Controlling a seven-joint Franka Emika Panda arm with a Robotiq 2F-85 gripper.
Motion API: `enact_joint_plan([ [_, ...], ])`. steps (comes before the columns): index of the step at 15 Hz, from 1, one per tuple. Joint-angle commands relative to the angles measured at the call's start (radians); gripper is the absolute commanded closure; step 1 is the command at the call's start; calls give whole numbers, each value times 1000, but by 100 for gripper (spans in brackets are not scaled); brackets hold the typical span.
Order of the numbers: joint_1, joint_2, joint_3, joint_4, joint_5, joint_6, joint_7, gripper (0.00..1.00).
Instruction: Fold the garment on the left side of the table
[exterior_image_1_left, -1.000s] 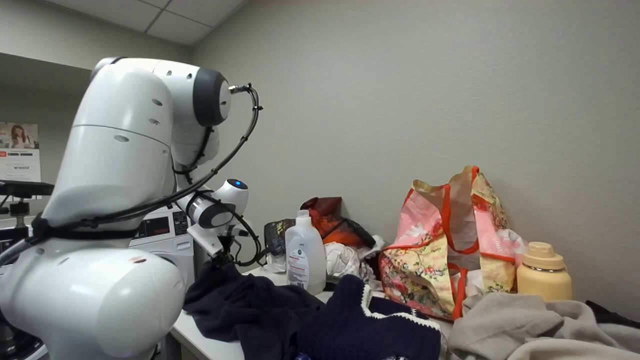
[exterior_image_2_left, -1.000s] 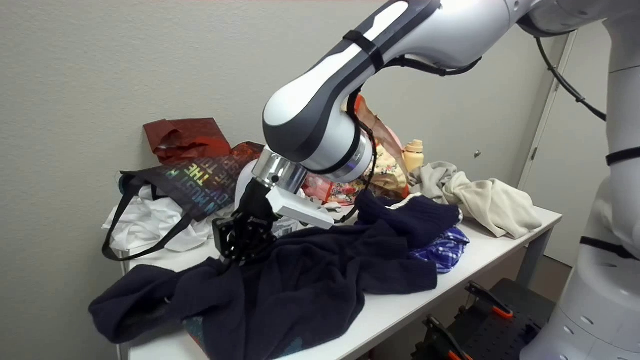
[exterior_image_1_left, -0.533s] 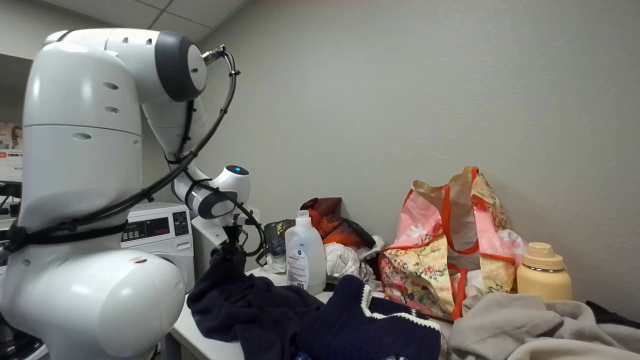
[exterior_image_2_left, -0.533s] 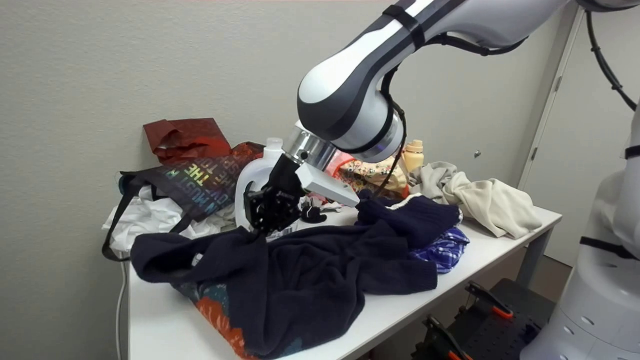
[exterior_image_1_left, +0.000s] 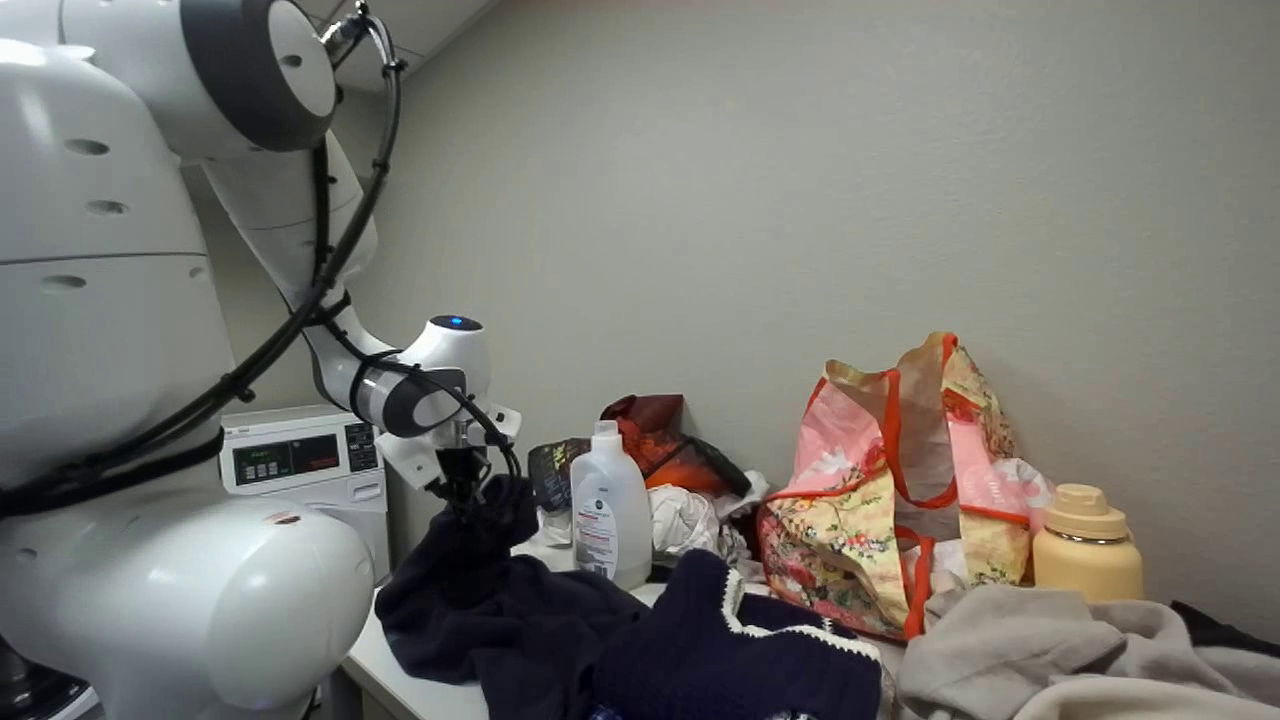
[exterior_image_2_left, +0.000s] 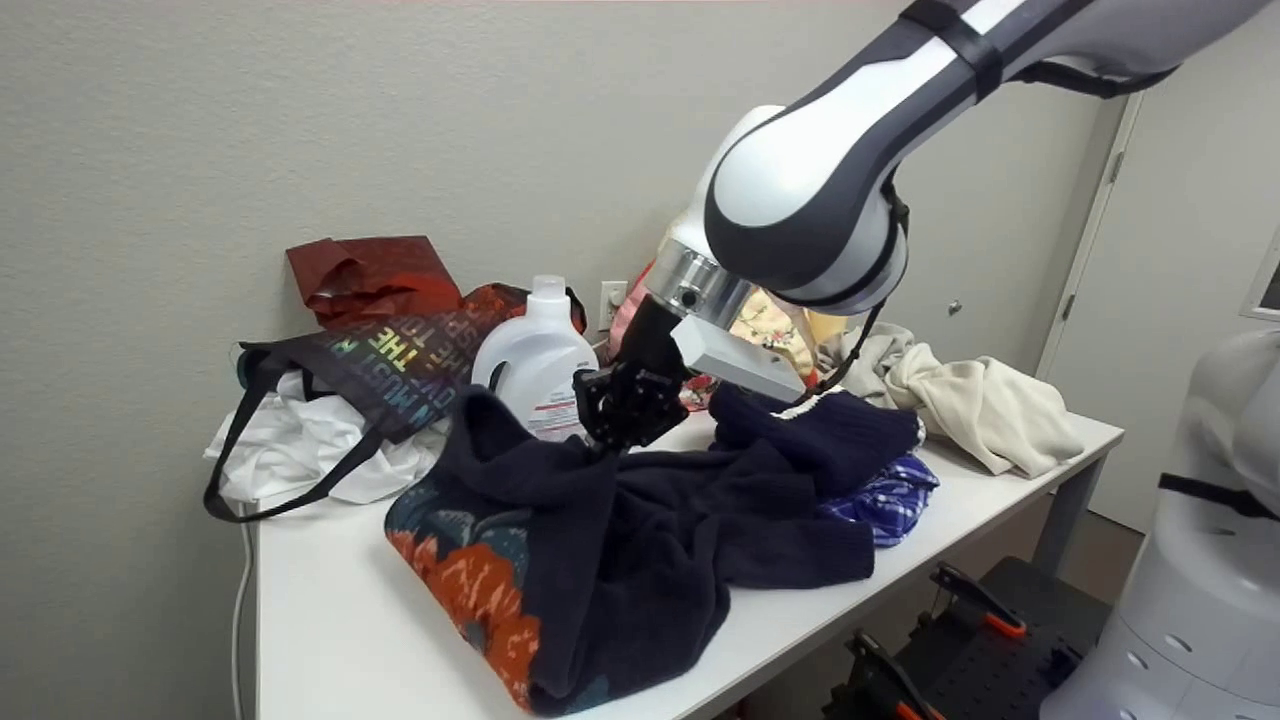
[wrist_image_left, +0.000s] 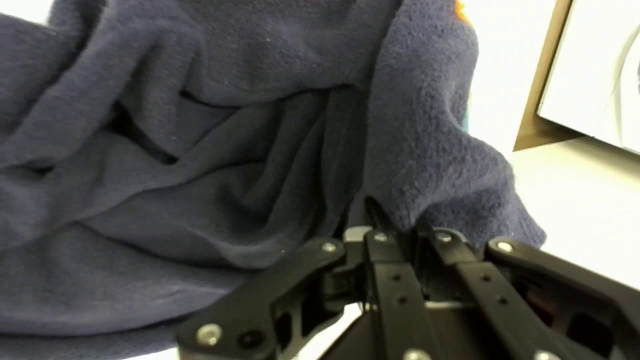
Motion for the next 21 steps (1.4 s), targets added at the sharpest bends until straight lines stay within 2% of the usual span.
enact_joint_plan([
  [1,-6,-127,-25,-114,-106,-6,135,97],
  [7,-81,-244,-20,-206,-332,-53,326,97],
  [8,-129,-231,1,-166,-402,-82,376,97],
  [11,-170,-272,5,-165,-494,-136,444,97],
  [16,-161,-280,0,-163,-522,-181,463,97],
  [21,-196,-327,7,-162,-573,-240,530,97],
])
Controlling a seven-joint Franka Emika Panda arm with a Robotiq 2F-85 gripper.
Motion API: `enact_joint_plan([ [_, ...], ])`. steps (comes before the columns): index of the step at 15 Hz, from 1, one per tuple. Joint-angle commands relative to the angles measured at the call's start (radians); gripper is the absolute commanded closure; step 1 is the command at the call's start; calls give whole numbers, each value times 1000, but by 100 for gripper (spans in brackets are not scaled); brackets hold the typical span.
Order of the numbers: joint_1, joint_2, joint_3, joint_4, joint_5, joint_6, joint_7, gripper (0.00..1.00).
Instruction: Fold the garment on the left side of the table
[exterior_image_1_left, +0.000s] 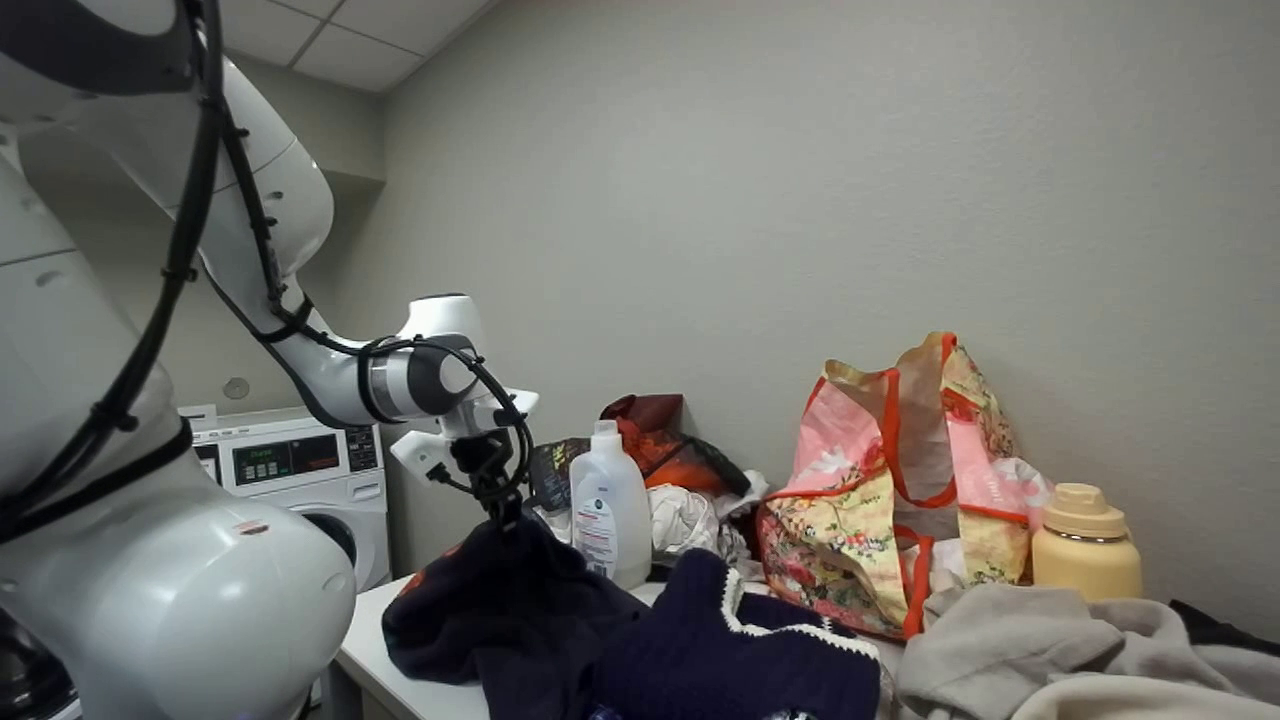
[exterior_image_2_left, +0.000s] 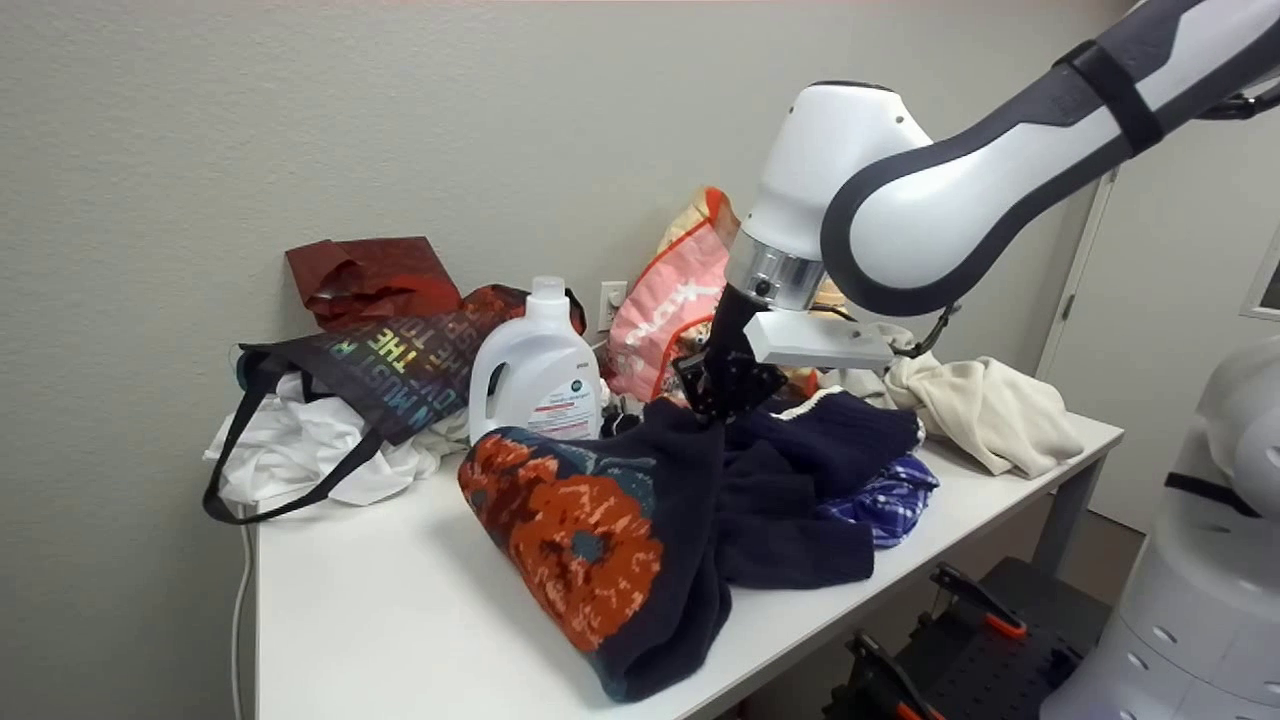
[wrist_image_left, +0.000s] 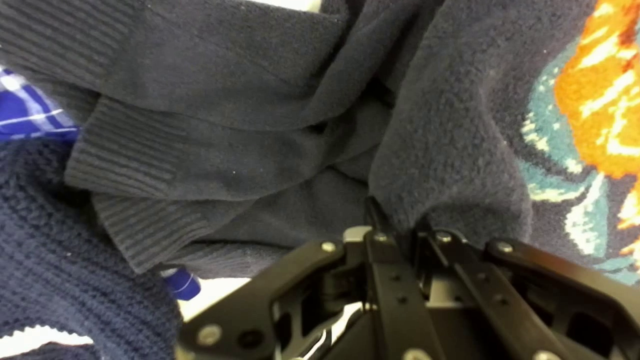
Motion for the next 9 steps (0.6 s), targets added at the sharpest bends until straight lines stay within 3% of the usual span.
enact_joint_plan([
  [1,-41,-74,14,1,-70,-87,81,97],
  [9,-76,-173,5,5,-170,-258,182,97],
])
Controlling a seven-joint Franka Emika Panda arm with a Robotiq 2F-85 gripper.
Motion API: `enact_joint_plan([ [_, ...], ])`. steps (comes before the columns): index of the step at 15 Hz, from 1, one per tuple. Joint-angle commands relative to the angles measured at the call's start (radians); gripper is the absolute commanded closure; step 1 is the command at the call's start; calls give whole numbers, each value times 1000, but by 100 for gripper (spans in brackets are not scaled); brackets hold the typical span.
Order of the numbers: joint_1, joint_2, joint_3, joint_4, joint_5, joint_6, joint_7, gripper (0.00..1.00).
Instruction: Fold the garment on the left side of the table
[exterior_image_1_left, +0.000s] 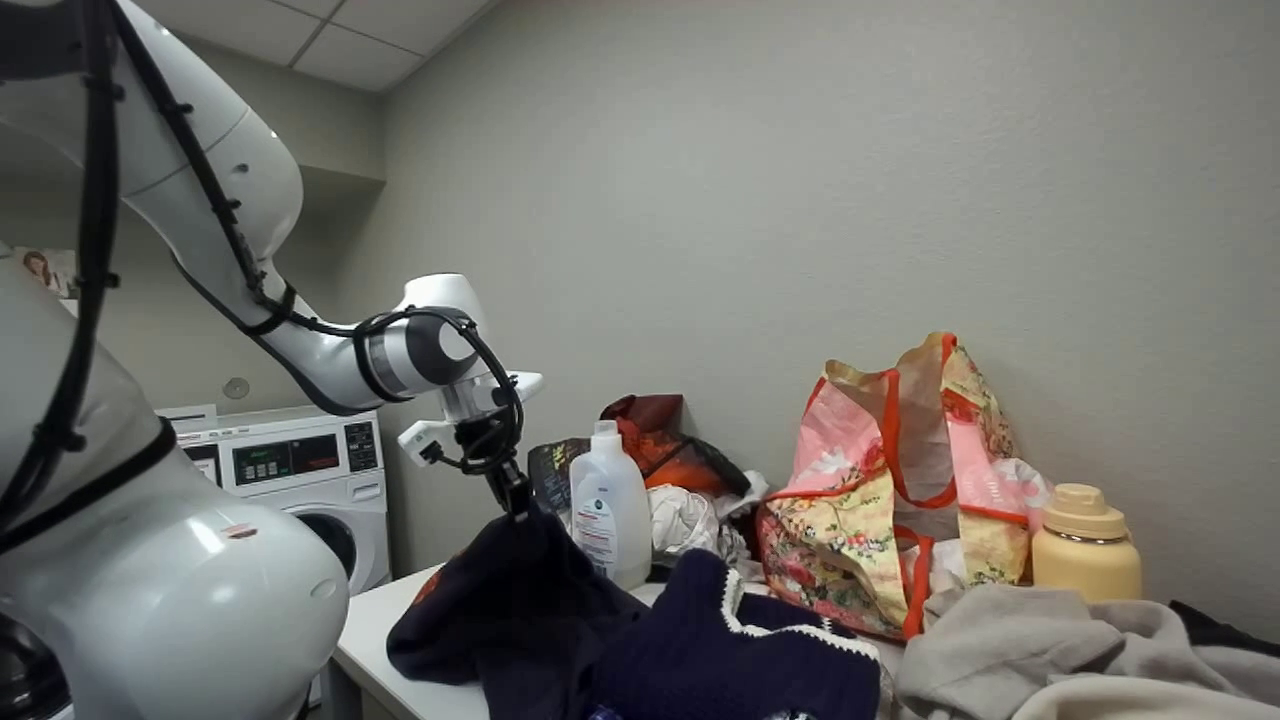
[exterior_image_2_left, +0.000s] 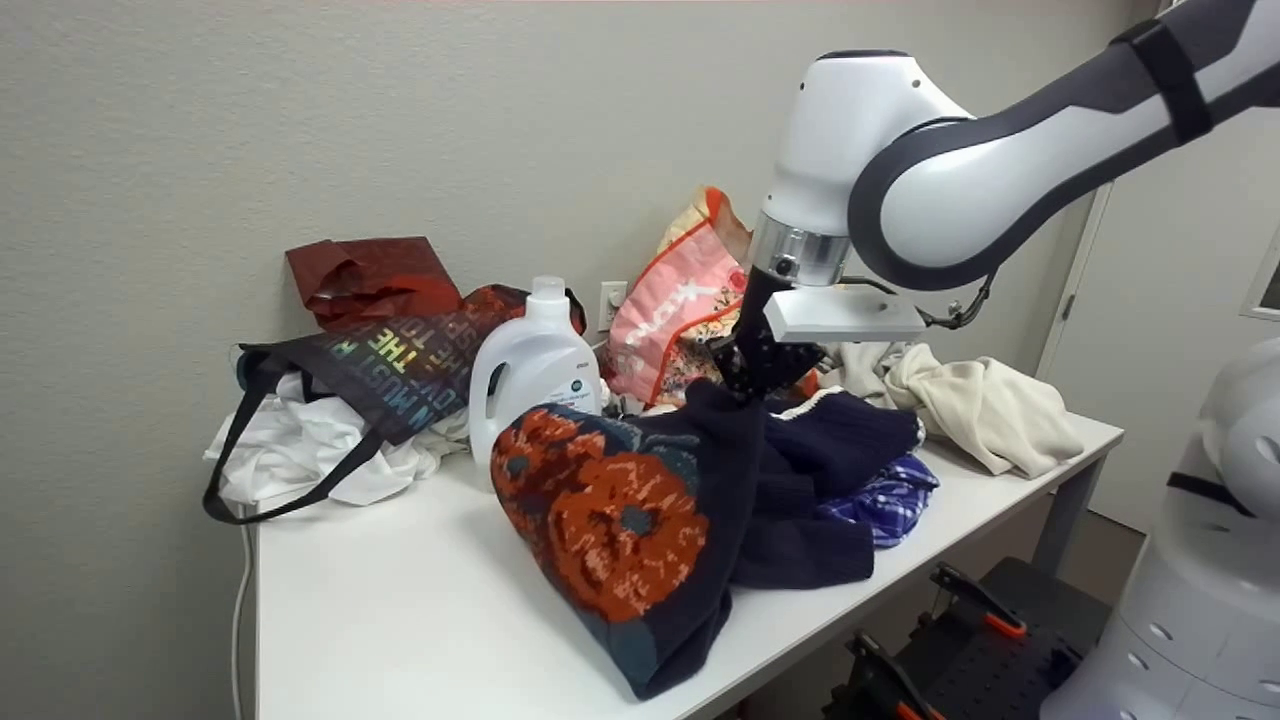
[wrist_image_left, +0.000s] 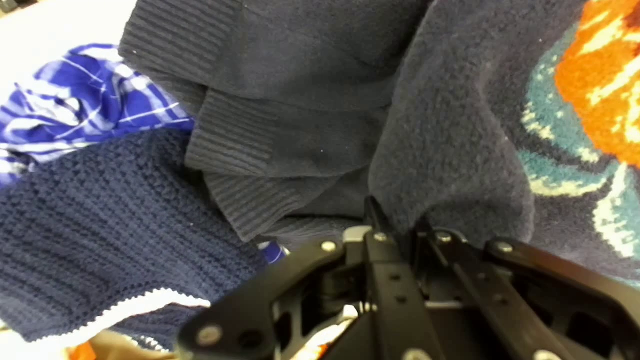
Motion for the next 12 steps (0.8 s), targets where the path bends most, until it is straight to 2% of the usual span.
enact_joint_plan([
  [1,-31,-70,4,1,-53,-99,51,97],
  [5,-36,-98,-4,1,-78,-155,63,97],
  [6,-12,-88,-17,1,-59,-156,30,97],
  [7,-16,-68,-12,1,-57,-123,41,89],
  [12,-8,-69,-12,1,-56,-125,40,89],
])
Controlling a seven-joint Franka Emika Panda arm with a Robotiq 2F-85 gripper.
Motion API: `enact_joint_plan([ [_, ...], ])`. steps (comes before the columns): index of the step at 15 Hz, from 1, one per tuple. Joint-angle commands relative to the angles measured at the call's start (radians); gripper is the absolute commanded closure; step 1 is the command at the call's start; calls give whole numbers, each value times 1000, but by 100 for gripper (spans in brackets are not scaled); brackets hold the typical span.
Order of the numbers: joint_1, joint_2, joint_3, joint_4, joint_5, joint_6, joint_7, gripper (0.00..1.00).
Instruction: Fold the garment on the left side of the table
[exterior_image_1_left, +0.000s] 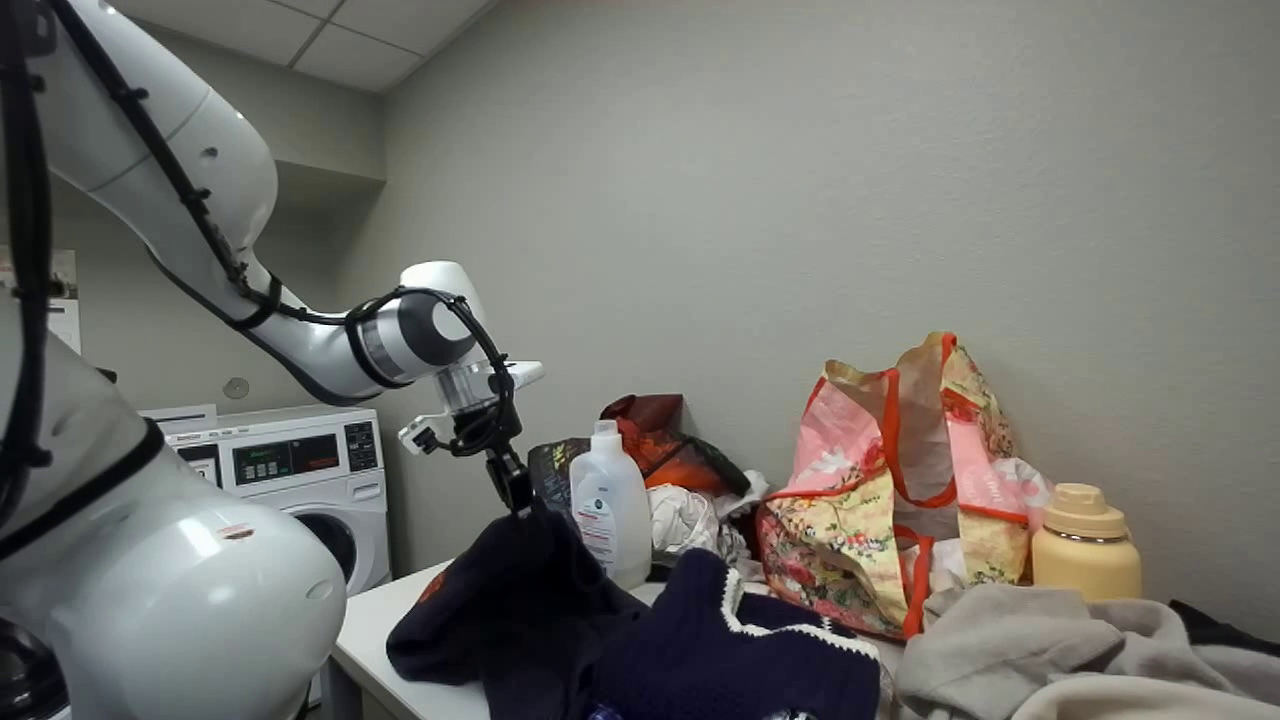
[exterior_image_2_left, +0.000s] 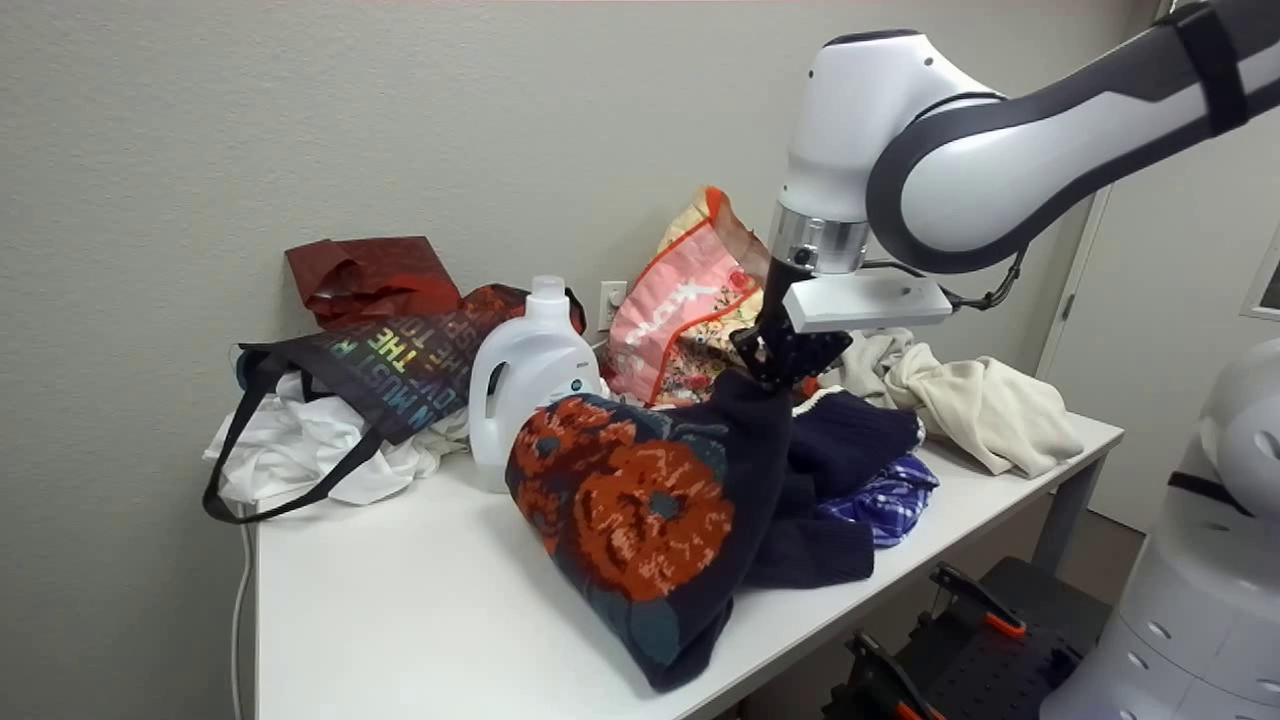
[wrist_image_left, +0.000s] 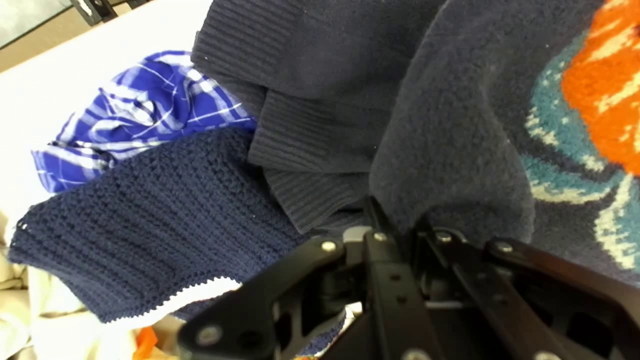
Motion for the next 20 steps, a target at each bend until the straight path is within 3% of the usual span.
enact_joint_plan([
  [1,7,1,-9,1,-6,-2,4,89],
  [3,7,1,-9,1,-6,-2,4,89],
  [4,-1,9,-6,4,-12,2,10,97],
  [16,-149,90,-22,8,-149,33,104,97],
  [20,-186,118,-40,11,-199,-4,147,97],
])
